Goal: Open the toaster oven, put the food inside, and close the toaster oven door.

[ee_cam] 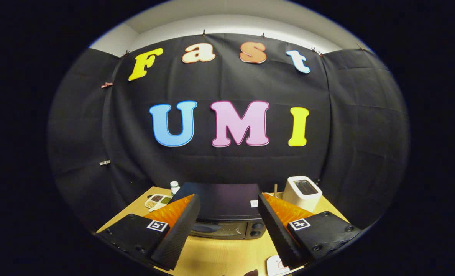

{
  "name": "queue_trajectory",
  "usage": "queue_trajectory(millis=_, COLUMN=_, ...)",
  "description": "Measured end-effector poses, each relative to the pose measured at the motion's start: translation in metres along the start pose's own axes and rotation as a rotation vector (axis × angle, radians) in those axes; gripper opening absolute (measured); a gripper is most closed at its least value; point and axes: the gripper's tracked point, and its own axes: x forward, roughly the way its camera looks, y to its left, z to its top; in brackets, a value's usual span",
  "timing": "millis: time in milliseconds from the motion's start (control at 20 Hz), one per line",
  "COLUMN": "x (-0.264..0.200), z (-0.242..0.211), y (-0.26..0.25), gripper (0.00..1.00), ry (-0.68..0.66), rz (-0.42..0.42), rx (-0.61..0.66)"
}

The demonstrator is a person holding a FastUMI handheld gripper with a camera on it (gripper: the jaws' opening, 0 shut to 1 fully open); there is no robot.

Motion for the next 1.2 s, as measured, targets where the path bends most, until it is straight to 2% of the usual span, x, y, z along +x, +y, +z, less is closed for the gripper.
queue_trajectory(millis=350, x=0.066, z=-0.090, y=0.040, gripper=0.99, ry=0.204, rz=0.001, rx=-0.041)
queue_trajectory(millis=650, x=0.100, z=-0.139, y=0.052, gripper=0.99, ry=0.330, rz=-0.019, rx=-0.042)
queue_trajectory(millis=950, x=0.111, z=-0.155, y=0.049, gripper=0.99, ry=0.394, rz=-0.072, rx=-0.003)
queue_trajectory(millis=1200, x=0.099, z=-0.158, y=0.053, gripper=0.99, ry=0.406, rz=-0.060, rx=-0.002)
